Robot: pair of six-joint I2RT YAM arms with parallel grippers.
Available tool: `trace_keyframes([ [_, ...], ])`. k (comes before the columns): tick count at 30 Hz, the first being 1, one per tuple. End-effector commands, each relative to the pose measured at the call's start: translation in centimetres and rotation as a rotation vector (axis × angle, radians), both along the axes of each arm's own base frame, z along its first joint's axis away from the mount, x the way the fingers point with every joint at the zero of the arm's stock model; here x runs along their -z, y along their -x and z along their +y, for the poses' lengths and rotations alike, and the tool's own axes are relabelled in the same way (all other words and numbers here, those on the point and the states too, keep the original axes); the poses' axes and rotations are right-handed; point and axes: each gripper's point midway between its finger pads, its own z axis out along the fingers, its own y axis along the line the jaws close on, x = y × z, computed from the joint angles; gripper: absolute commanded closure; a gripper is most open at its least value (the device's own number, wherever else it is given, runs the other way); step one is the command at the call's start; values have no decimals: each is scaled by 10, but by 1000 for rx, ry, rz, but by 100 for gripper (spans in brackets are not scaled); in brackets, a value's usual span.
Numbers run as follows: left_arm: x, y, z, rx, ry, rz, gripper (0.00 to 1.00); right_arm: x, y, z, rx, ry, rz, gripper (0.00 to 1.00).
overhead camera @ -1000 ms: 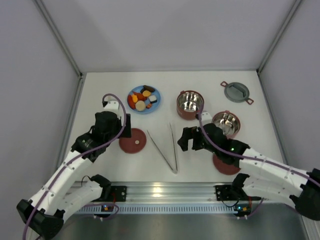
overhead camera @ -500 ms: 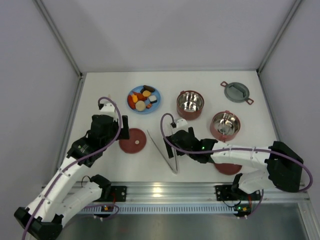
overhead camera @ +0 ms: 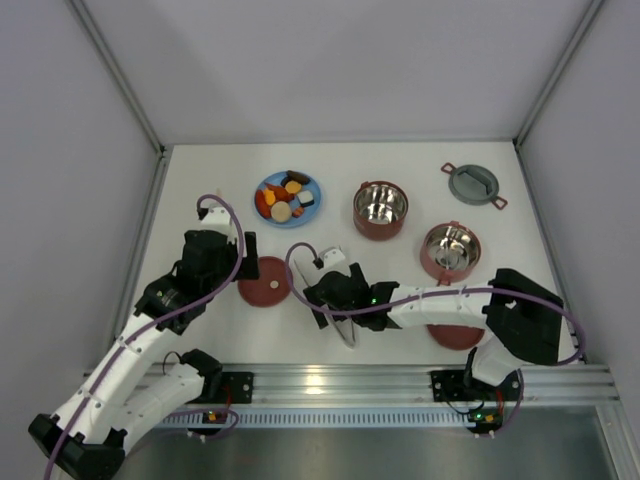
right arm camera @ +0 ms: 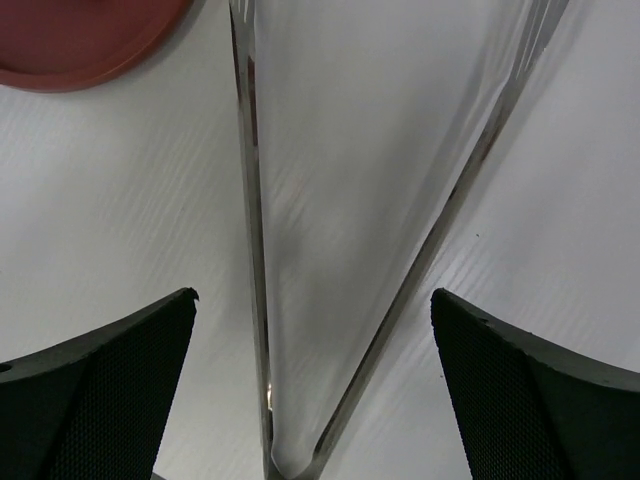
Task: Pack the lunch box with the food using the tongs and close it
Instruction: Pick up the clamp at the center of the board.
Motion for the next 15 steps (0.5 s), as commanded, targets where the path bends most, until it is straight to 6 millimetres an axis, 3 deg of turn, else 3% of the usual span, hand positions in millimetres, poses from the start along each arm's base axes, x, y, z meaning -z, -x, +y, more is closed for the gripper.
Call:
trace_keyframes([
  [1, 1, -1, -1, -3, 8, -9, 1, -18, -8, 28, 14, -72, -57, 0],
  [15, 2, -1, -1, 0, 7, -3, 1, 4, -10, 25, 52, -17, -41, 1],
])
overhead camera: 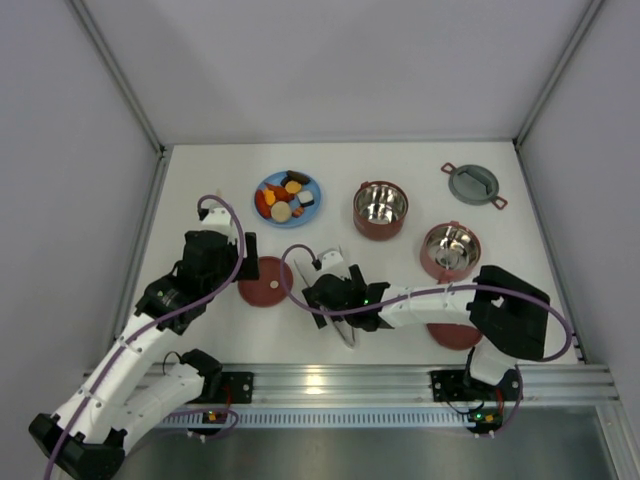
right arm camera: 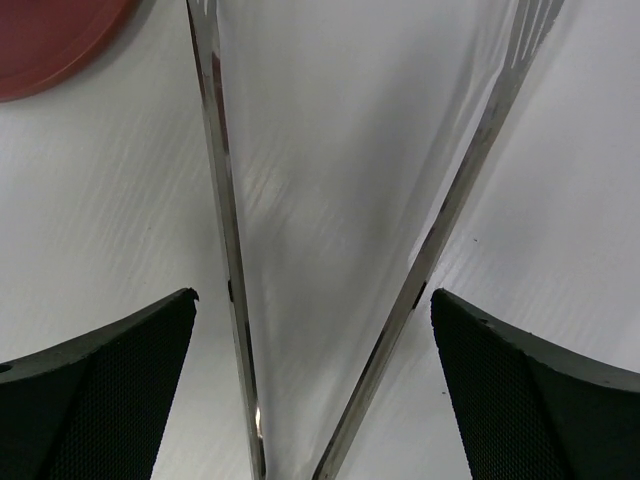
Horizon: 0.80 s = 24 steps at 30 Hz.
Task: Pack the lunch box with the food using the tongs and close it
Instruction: Pick up the clamp at the center of the board.
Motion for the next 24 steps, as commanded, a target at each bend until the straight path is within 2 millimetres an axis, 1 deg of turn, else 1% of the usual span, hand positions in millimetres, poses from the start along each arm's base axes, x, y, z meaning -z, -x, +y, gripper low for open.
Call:
trace_keyframes([
  [1, 1, -1, -2, 0, 9, -6, 1, -8, -4, 26, 2, -60, -26, 1],
  [5, 1, -1, -1, 0, 6, -5, 1, 5, -4, 28, 23, -63, -8, 1],
  [12, 1, -1, -1, -3, 6, -4, 1, 17, -6, 32, 48, -79, -8, 1],
  [15, 0, -1, -1, -3, 7, -7, 1, 25, -5, 30, 59, -74, 2, 0],
  [19, 1, -1, -1, 0, 8, -7, 1, 29, -4, 27, 80, -84, 4, 1],
  [21, 1, 0, -1, -3, 7, -7, 1, 31, -4, 23, 91, -81, 4, 4],
  [24, 0, -1, -1, -4, 9, -8, 1, 31, -3, 19, 103, -83, 2, 11],
])
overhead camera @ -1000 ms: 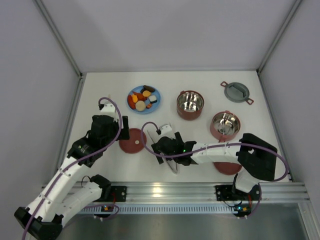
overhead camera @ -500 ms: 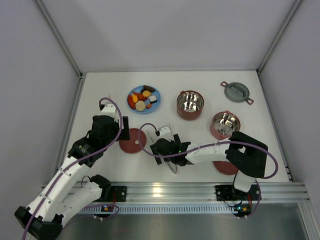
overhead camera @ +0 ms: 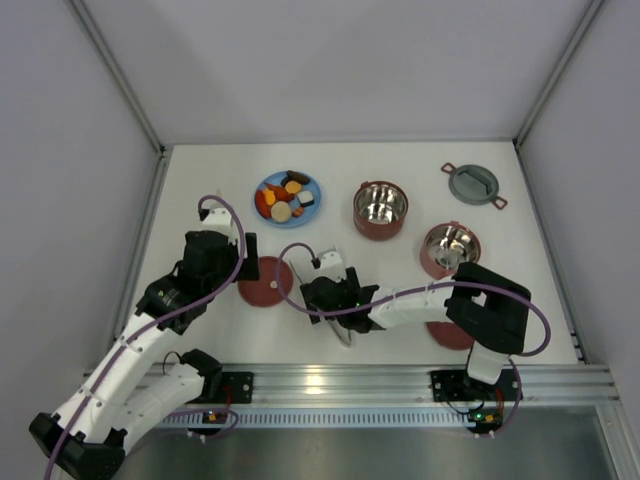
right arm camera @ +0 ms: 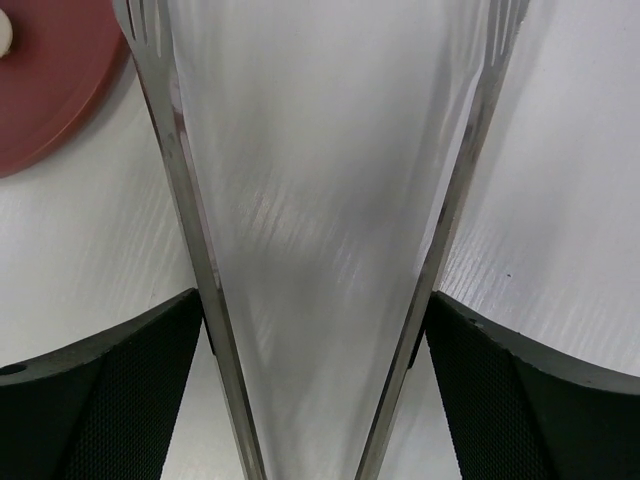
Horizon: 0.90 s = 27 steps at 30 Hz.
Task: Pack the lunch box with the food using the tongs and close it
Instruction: Pick up the clamp at the center of the board.
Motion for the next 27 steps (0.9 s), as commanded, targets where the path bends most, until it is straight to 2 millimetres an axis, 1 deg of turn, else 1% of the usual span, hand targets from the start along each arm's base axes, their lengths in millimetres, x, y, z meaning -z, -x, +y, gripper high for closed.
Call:
trace_keyframes([
  [1, -2, -1, -1, -4, 13, -15, 1, 8, 9, 3, 16, -46, 18, 12],
  [6, -1, -1, -1, -4, 11, -12, 1, 14, 15, -8, 12, -31, 28, 9],
  [9, -2, -1, 0, -8, 10, -13, 1, 18, 21, -9, -10, -8, 33, 9],
  [13, -2, -1, 1, -13, 9, -14, 1, 22, 29, -12, -36, 50, 21, 4],
  [18, -1, -1, 1, -16, 7, -11, 1, 28, 37, -13, -57, 82, 18, 4],
  [27, 0, -1, 1, -16, 5, -7, 1, 36, 36, -17, -42, 91, 19, 6],
])
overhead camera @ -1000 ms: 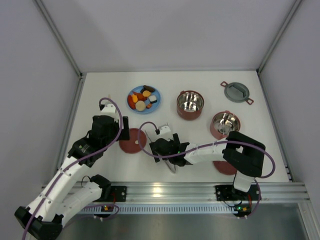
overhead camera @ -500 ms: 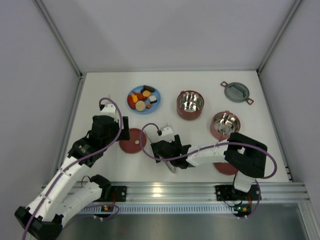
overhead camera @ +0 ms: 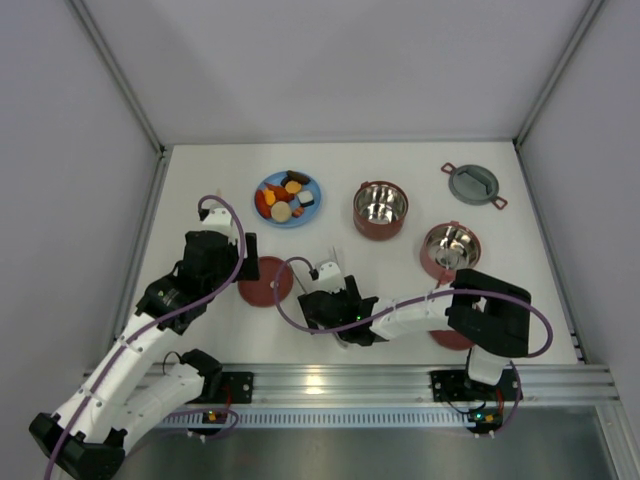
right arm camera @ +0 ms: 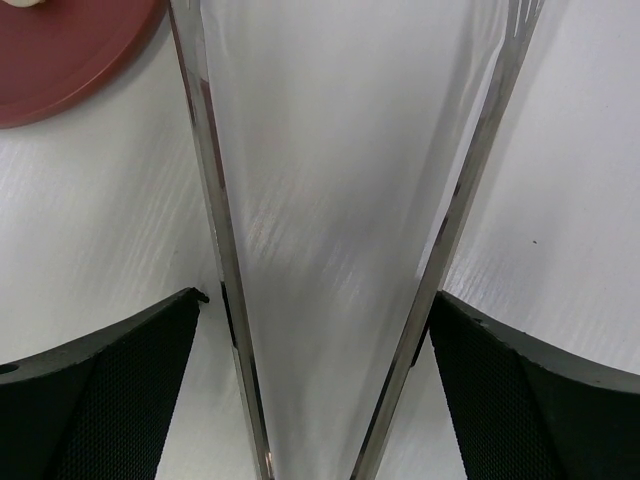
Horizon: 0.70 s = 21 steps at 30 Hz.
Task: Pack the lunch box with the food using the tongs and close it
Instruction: Pick up the clamp at the center of the board.
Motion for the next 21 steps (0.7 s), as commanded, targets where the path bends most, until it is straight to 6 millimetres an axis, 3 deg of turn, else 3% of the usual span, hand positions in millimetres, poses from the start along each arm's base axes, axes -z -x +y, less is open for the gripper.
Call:
trace_keyframes([
  [1, -1, -1, 1, -14, 8, -9, 1, 34, 18, -20, -12, 96, 69, 7],
  [6, 0, -1, 0, -13, 7, -8, 1, 36, 13, -23, 8, 102, 65, 16],
  [12, 0, -1, 1, -15, 5, -7, 1, 22, 2, -24, 21, 89, 39, 31],
  [15, 0, -1, 1, -18, 7, -9, 1, 7, -2, -26, 26, 106, 9, 37],
  [21, -1, -1, 2, -21, 6, -13, 1, -45, -9, -32, 49, 73, -51, 42],
])
